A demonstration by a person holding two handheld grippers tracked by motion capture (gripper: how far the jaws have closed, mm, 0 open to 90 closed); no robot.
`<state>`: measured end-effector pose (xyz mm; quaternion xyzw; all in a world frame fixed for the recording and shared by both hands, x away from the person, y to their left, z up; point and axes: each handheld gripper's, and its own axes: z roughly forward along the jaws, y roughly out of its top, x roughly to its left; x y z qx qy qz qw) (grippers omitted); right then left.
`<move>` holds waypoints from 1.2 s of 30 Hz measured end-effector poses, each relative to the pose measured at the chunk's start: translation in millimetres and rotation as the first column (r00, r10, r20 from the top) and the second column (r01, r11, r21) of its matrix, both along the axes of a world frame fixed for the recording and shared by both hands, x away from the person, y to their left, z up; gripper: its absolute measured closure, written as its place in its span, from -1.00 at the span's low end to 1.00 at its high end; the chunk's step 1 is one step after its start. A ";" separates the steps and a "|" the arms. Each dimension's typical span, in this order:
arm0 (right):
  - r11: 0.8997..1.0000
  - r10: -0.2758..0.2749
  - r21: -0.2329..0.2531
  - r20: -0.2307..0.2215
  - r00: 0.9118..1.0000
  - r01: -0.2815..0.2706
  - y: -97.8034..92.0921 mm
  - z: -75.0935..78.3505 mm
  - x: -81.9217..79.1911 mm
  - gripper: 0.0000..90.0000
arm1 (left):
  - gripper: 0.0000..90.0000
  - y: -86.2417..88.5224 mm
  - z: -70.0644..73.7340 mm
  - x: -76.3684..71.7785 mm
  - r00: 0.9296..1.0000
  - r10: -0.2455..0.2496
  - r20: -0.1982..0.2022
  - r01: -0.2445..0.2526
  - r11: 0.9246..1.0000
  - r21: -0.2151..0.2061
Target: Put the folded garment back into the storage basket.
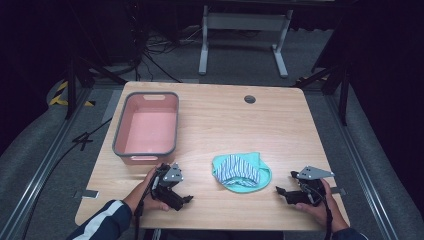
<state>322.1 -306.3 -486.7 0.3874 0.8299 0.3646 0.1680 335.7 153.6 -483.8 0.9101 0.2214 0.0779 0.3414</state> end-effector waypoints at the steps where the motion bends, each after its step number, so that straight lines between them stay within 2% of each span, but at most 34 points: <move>1: 1.000 0.000 0.000 0.000 1.000 0.000 0.0 0.0 0.1 -0.65 | -1.00 0.0 0.0 0.0 1.000 0.000 0.000 0.000 1.000 0.000; 10: 1.000 -0.004 -0.005 -0.007 1.000 0.004 0.2 0.7 -0.1 -0.66 | -0.99 0.4 -0.1 -1.1 1.000 0.004 -0.001 -0.004 1.000 -0.004; 21: 1.000 -0.019 -0.008 -0.018 1.000 0.018 -1.5 1.9 -2.1 -0.63 | -0.99 -1.4 3.2 0.8 1.000 -0.010 -0.017 0.011 1.000 0.025; 25: 1.000 -0.002 -0.020 -0.019 1.000 0.001 -2.3 4.0 -3.0 -0.52 | -0.81 0.2 5.8 0.3 1.000 -0.015 -0.015 0.016 1.000 0.022; 28: 1.000 -0.006 -0.030 -0.023 1.000 0.005 -0.3 5.6 -3.7 -0.49 | -0.63 1.1 7.1 2.2 1.000 0.009 -0.015 -0.008 1.000 0.017; 31: 0.999 -0.021 -0.028 -0.039 0.999 0.020 1.0 7.1 -3.5 -0.41 | -0.61 0.6 8.5 3.8 1.000 0.004 -0.012 -0.004 1.000 0.021; 34: 1.000 -0.027 0.008 -0.032 0.999 0.027 1.0 11.1 -4.7 -0.30 | -0.58 -0.9 10.8 4.7 1.000 0.012 -0.005 -0.012 1.000 0.005; 36: 1.000 -0.026 0.016 -0.022 0.999 0.026 1.4 15.2 -5.6 -0.30 | -0.56 -2.7 12.8 5.2 1.000 0.016 0.000 -0.016 1.000 0.009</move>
